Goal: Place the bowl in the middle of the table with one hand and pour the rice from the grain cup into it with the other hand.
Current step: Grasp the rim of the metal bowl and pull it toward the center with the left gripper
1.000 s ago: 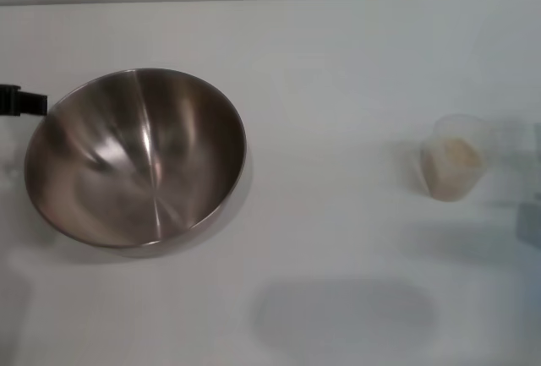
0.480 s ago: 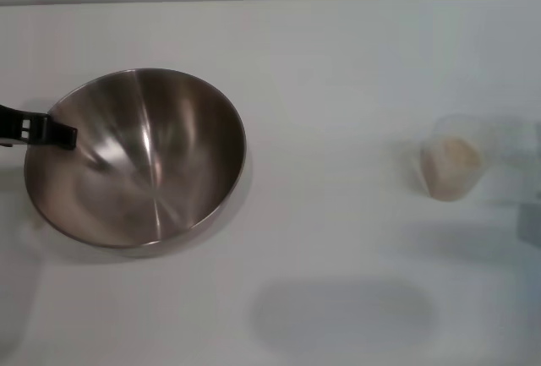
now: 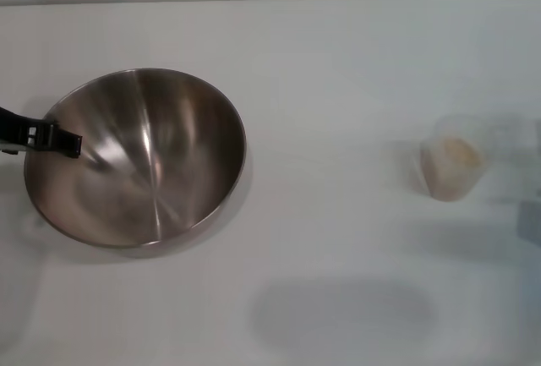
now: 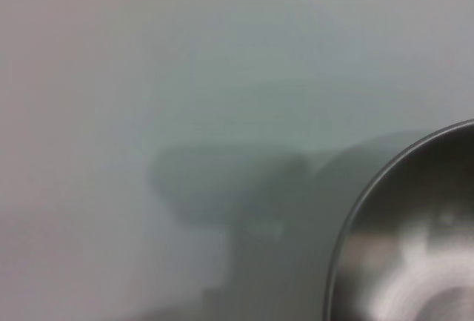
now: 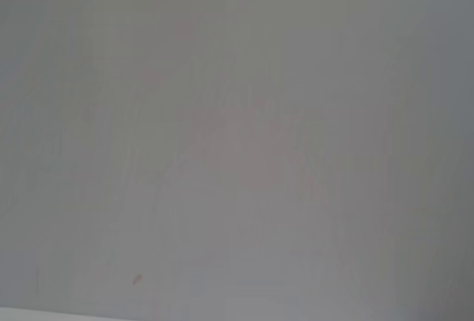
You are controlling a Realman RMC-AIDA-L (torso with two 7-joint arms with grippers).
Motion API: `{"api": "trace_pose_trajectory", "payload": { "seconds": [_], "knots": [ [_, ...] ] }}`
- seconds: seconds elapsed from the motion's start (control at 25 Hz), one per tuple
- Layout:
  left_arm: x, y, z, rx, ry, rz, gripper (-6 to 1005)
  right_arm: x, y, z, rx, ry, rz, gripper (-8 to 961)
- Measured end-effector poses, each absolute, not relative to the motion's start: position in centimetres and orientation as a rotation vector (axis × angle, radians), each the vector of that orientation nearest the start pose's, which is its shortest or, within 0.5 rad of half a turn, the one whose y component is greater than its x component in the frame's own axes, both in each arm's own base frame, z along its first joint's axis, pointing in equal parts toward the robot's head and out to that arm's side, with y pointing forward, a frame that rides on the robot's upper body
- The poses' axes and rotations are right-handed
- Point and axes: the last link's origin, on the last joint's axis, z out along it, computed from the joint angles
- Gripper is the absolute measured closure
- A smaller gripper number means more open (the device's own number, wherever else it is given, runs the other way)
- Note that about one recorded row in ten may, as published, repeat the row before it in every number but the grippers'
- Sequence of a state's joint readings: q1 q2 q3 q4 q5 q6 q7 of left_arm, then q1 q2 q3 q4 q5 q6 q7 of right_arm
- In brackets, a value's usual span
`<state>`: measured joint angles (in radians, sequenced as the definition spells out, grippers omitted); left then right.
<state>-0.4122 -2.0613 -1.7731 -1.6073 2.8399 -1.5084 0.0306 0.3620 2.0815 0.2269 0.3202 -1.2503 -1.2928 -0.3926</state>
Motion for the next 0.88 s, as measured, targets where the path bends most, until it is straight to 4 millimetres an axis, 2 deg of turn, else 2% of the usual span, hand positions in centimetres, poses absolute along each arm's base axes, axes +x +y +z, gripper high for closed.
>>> {"api": "trace_pose_trajectory", "payload": {
  "seconds": [0.76, 0.88],
  "knots": [
    [-23.8, 35.2, 5.0, -1.915, -1.408, 0.372, 185, 36.2, 28.4, -1.2, -1.298, 0.512, 0.331, 313],
    [-23.8, 35.2, 5.1, -1.917, -1.408, 0.373, 244, 36.2, 28.4, -1.1, -1.298, 0.510, 0.330, 312]
  ]
}}
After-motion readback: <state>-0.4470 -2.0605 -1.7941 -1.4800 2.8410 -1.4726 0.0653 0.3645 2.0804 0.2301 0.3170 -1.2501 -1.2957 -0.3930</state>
